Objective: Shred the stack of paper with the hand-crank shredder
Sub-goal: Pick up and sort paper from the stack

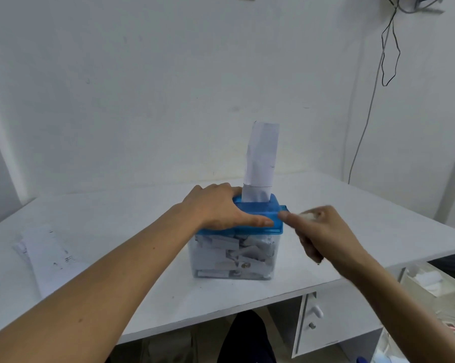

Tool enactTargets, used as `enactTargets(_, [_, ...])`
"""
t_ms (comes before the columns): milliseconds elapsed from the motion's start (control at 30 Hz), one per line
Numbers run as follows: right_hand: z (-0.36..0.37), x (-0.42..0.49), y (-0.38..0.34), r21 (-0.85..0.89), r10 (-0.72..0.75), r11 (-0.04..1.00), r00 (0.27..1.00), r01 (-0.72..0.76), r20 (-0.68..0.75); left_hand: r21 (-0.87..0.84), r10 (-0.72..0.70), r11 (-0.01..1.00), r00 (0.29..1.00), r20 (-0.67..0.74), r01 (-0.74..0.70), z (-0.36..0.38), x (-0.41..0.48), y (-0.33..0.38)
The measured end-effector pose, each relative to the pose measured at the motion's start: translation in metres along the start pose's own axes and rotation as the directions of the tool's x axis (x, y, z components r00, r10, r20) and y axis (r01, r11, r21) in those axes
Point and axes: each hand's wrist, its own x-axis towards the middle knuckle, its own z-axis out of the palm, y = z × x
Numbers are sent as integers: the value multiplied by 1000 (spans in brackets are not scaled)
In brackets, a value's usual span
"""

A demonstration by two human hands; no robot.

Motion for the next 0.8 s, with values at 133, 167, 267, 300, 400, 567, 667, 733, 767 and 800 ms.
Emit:
enactTargets(133, [4, 24, -5, -30, -36, 999, 991, 33, -127, -9, 23, 1000, 999, -29, -24, 1, 2, 0])
enactTargets(167, [5, 31, -7, -13, -38, 999, 985, 36, -167, -5, 30, 1000, 999, -32, -30, 2, 3, 0])
enactTargets(267, [2, 61, -17, 110, 23, 994, 970, 4, -241, 11, 47, 999, 998, -35, -46, 6, 4, -2])
enactTargets(300, [1, 72, -20, 152, 62, 988, 970, -27, -234, 14, 50, 999, 998, -35, -49, 7, 4, -3])
enactTargets(400, [1, 99, -21, 78, 122, 991, 968, -107, -218, 26, 62, 998, 998, -33, -61, 7, 5, -5])
enactTargets(567, [7, 118, -10, -58, 152, 985, 975, -163, -163, 28, 72, 997, 996, -53, -71, 7, 3, -4])
enactTargets(667, [18, 120, 6, -43, 178, 981, 971, -187, -161, 30, 75, 997, 995, -62, -73, 7, 1, -3])
enactTargets(733, [25, 115, 21, -74, 219, 970, 963, -233, -159, 28, 70, 997, 995, -65, -68, 7, 1, -3])
enactTargets(767, [29, 111, 29, -94, 242, 962, 958, -258, -151, 27, 66, 998, 996, -65, -64, 8, 0, -3])
enactTargets(800, [32, 106, 36, -110, 259, 955, 955, -275, -142, 27, 62, 998, 996, -68, -60, 8, 0, -3])
